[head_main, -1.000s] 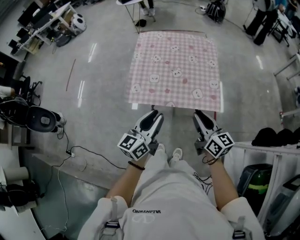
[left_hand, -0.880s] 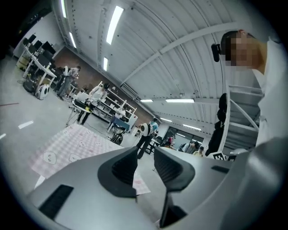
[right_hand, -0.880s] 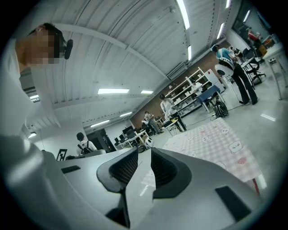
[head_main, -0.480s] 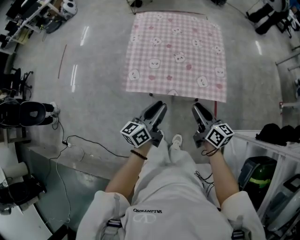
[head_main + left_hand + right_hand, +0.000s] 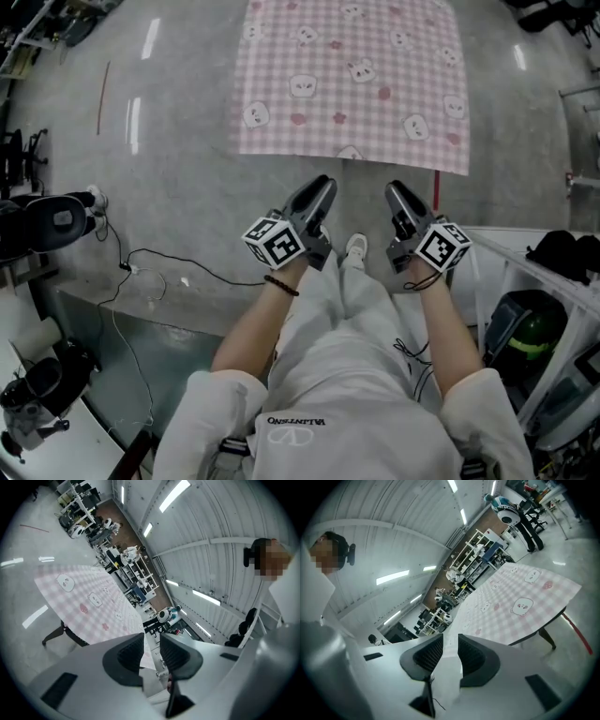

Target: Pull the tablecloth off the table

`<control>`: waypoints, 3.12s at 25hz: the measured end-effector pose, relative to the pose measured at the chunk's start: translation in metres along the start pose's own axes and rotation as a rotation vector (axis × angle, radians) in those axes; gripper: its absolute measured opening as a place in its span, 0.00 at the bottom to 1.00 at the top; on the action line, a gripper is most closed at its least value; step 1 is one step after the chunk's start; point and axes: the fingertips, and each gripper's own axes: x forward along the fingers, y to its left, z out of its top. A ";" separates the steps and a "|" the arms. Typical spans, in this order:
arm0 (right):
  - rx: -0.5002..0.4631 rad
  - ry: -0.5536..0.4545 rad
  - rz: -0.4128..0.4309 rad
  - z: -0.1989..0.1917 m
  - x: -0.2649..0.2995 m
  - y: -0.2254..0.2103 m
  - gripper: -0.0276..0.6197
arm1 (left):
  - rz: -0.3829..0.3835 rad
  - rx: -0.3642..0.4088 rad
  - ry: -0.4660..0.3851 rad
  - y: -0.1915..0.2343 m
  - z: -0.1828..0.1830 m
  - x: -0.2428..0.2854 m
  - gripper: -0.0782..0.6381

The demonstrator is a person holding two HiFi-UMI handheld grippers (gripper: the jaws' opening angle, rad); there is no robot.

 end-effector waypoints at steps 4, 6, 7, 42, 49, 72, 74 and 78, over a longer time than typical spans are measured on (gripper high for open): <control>0.030 -0.007 -0.002 -0.006 0.015 -0.019 0.21 | 0.010 -0.036 0.006 0.027 -0.013 0.012 0.25; 0.047 -0.012 -0.010 -0.011 0.021 -0.030 0.21 | 0.018 -0.058 0.010 0.041 -0.020 0.016 0.25; 0.060 -0.013 -0.019 -0.015 0.025 -0.037 0.21 | 0.023 -0.069 0.015 0.048 -0.024 0.018 0.25; 0.385 -0.221 -0.118 -0.041 0.066 -0.182 0.22 | 0.076 -0.315 -0.066 0.189 -0.058 0.056 0.26; 0.425 -0.291 -0.104 -0.031 0.065 -0.189 0.21 | 0.041 -0.346 -0.137 0.193 -0.042 0.059 0.24; 0.495 -0.391 -0.058 -0.022 0.065 -0.190 0.06 | -0.045 -0.456 -0.253 0.197 -0.026 0.060 0.11; 0.500 -0.394 -0.060 -0.023 0.064 -0.191 0.06 | -0.048 -0.456 -0.251 0.197 -0.026 0.060 0.11; 0.512 -0.396 -0.058 -0.024 0.065 -0.191 0.06 | -0.047 -0.453 -0.248 0.199 -0.027 0.059 0.11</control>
